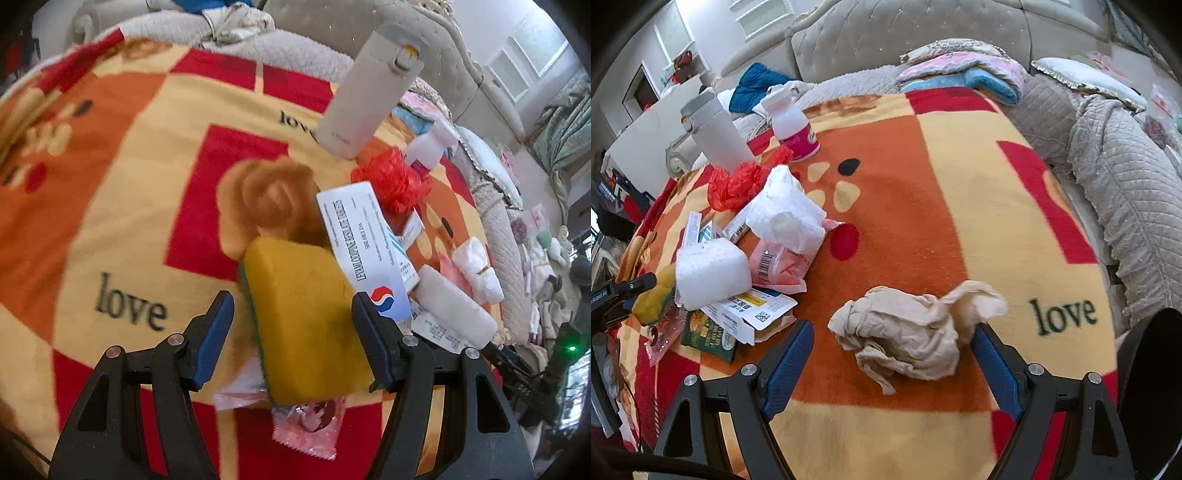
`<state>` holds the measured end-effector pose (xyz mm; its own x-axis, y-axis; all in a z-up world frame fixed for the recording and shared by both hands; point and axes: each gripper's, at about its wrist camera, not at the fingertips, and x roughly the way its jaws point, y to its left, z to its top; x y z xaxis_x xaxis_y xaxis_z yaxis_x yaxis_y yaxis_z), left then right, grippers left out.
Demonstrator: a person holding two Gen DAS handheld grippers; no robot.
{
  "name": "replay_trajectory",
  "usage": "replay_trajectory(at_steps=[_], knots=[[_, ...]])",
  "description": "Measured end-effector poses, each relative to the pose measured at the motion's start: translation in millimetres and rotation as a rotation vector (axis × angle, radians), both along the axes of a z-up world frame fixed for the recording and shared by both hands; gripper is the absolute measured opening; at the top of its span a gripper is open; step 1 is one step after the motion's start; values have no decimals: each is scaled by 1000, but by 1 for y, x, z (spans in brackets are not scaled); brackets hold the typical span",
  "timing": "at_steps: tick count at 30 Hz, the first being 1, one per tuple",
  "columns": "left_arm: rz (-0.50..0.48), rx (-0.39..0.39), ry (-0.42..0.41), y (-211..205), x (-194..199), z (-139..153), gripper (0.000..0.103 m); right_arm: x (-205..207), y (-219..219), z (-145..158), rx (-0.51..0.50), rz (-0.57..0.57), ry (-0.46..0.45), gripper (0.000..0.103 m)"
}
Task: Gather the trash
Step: 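Grasp the yellow-green sponge with the left tool while the right tool grasps the crumpled beige tissue, then carry sponge and tissue over the black bin and open both tools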
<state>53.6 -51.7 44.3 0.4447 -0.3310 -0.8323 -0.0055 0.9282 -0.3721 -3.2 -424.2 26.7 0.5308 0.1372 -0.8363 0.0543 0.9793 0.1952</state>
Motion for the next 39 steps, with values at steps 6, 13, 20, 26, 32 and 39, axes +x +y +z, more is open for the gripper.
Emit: replay_trajectory(at_steps=[6, 13, 20, 26, 32, 39], knots=[[-29, 19, -12, -12, -3, -9, 64, 3, 9, -9, -55, 16, -12, 80], [-29, 15, -116, -3, -23, 17, 29, -14, 5, 7, -43, 39, -70, 45], [-38, -50, -183, 4, -52, 50, 28, -42, 15, 34, -38, 81, -134, 44], [-77, -53, -204, -13, -80, 63, 28, -66, 22, 47, -10, 102, -157, 44], [-148, -30, -226, -44, -110, 65, 28, -87, 26, 48, -18, 125, -150, 44], [-230, -29, -230, -81, -131, 60, 28, -107, 17, 49, -25, 108, -143, 45]])
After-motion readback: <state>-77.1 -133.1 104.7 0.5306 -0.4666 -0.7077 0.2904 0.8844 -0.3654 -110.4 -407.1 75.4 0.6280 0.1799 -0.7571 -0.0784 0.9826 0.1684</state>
